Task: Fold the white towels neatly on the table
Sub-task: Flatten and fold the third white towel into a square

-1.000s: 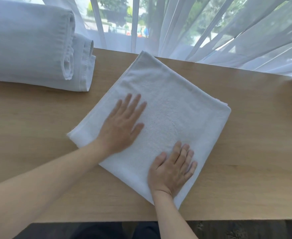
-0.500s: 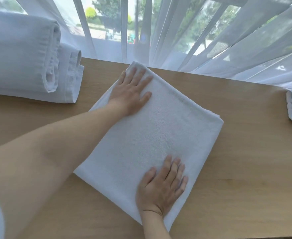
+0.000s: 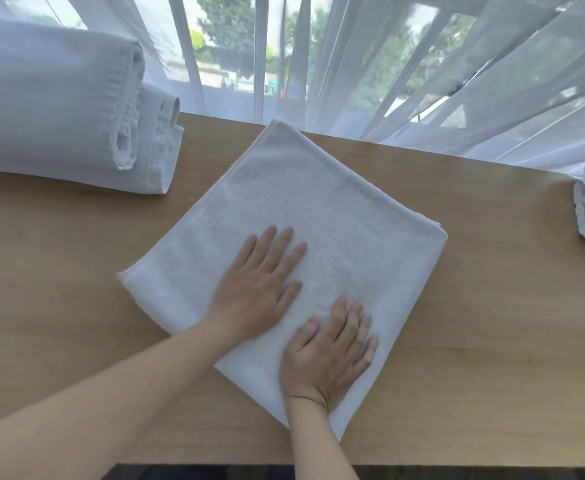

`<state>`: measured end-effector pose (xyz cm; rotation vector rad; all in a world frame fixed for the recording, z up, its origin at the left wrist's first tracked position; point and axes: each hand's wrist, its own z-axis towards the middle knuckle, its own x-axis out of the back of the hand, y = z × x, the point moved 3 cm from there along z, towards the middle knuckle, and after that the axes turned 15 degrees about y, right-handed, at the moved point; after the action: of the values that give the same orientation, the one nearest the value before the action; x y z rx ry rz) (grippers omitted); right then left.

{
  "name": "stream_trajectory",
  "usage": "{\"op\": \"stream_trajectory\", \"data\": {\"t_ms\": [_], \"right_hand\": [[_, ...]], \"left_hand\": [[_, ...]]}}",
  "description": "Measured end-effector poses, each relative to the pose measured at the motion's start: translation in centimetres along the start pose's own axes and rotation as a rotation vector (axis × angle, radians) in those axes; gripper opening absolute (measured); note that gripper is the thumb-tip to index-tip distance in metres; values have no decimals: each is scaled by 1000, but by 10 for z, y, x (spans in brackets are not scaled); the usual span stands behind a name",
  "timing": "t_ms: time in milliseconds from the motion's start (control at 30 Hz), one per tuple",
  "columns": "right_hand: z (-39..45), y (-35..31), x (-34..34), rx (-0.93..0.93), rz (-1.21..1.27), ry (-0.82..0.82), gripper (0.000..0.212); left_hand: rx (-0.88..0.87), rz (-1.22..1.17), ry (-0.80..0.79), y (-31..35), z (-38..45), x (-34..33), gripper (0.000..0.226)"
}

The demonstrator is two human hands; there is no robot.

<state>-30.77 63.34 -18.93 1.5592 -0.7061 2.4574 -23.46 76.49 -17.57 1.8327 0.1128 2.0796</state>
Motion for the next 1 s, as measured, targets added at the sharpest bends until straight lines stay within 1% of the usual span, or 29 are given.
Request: {"op": "stream_trajectory", "data": {"t_ms": [33, 67, 133, 167, 200, 300, 400, 467, 533, 567, 600, 667, 733, 767, 833, 867, 933, 967, 1000], "right_hand": [[7, 2, 8, -27, 23, 91, 52], [14, 1, 5, -6, 32, 50, 52], [-3, -4, 14, 18, 67, 3, 52], [-8, -5, 17, 46, 54, 31, 53], [-2, -3, 14, 44, 52, 12, 54], [6, 0, 17, 48, -7, -11, 53], [-3, -12, 26, 73, -21, -53, 42], [-5, -19, 32, 105, -19, -64, 33], [-10, -29, 38, 201, 42, -79, 22], [-12, -33, 37, 267, 91, -105, 17], [-14, -39, 35, 303, 154, -159, 13], [-14, -51, 32, 276, 271, -280, 15], [-13, -59, 24, 170, 330, -356, 18], [-10, -61, 20, 115, 352, -361, 19], [3, -61, 17, 55, 420, -310, 18], [13, -60, 16, 74, 444, -264, 16], [36, -54, 14, 214, 443, -142, 9], [48, -51, 10, 295, 423, -103, 9], [60, -48, 4, 360, 384, -93, 16]], "left_hand": [[13, 3, 6, 3, -21, 2, 61], [40, 17, 10, 3, -39, 3, 61], [138, 51, 35, 0, -66, 6, 62], [195, 71, 44, -2, -74, 8, 64], [240, 79, 44, -5, -79, 9, 66], [257, 76, 72, -12, -73, 11, 69], [172, 72, 48, -26, -55, 11, 69], [47, 71, -30, -44, -36, 17, 68], [-120, 67, -101, -71, -8, 23, 65], [-175, 74, -147, -85, 10, 27, 63], [-195, 106, -191, -96, 29, 30, 62], [-126, 197, -214, -102, 57, 38, 62], [23, 182, -170, -85, 60, 37, 61], [108, 129, -140, -70, 49, 32, 60], [249, 46, -63, -39, 14, 21, 63], [285, 47, -39, -29, -1, 17, 66], [309, 80, 1, -23, -11, 9, 70], [307, 99, 21, -23, -9, 7, 70], [298, 114, 34, -24, -6, 7, 70]]}}
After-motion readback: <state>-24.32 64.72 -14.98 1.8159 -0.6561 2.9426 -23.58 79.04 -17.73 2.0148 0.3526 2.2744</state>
